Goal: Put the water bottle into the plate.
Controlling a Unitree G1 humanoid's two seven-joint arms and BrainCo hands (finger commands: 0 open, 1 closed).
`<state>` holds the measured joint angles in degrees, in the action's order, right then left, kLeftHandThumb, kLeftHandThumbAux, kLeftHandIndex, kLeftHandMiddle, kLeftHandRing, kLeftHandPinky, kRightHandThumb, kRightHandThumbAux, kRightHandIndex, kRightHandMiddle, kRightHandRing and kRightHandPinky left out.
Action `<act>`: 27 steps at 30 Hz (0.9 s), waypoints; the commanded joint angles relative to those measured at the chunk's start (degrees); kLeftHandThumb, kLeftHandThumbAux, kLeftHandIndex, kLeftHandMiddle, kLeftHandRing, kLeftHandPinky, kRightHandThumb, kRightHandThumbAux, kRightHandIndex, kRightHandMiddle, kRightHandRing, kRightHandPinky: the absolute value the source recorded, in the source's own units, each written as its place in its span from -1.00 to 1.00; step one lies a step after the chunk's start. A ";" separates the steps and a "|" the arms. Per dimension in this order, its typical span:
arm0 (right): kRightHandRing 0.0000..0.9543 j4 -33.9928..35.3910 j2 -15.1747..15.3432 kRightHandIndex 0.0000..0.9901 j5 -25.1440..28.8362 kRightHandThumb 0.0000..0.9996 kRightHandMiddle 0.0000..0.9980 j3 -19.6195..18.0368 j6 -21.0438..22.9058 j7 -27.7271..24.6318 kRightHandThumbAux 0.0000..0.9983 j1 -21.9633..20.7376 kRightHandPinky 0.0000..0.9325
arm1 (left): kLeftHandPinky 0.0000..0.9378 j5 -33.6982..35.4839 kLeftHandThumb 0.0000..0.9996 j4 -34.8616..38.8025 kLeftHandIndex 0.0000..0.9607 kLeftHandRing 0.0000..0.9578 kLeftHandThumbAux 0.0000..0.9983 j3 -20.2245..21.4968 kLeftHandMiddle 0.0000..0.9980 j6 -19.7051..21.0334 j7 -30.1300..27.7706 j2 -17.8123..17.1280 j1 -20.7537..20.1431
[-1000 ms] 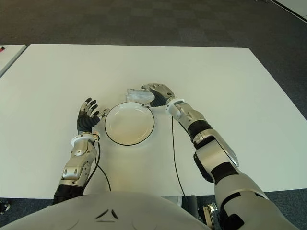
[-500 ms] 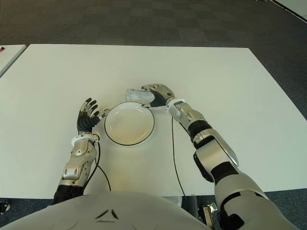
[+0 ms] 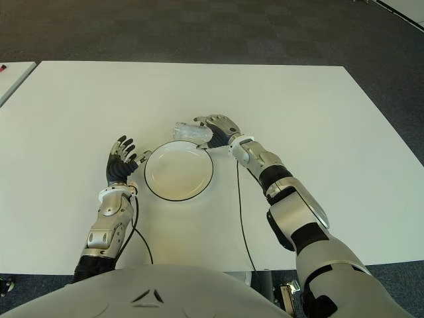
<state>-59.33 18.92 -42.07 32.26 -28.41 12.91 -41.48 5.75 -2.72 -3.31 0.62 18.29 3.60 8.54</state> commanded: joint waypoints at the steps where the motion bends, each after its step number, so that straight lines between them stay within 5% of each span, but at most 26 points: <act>1: -0.58 0.26 -0.35 -0.79 1.07 0.79 -0.42 -0.56 -0.74 -1.26 0.37 0.05 -0.69 | -0.66 0.23 -0.93 -0.63 -0.72 -0.71 0.94 -0.31 -0.68 -0.29 0.14 4.60 0.29; 12: -0.68 1.98 0.05 -0.86 2.54 0.78 -0.62 -1.06 -0.11 -4.76 0.58 0.33 -0.85 | -0.66 0.30 -0.90 -0.51 -0.70 -0.71 0.93 -0.18 -0.67 -0.02 0.39 4.70 0.30; 27: -0.67 3.84 0.57 -0.87 3.11 0.89 -0.66 -2.54 0.44 -7.67 0.63 0.80 -0.74 | -0.65 0.44 -0.91 -0.95 -0.73 -0.71 0.93 -0.12 -0.68 -0.08 -0.05 4.36 0.09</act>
<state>-55.88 19.23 -39.96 30.28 -28.65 6.47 -41.42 5.96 -2.79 -3.27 0.60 18.28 3.60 8.54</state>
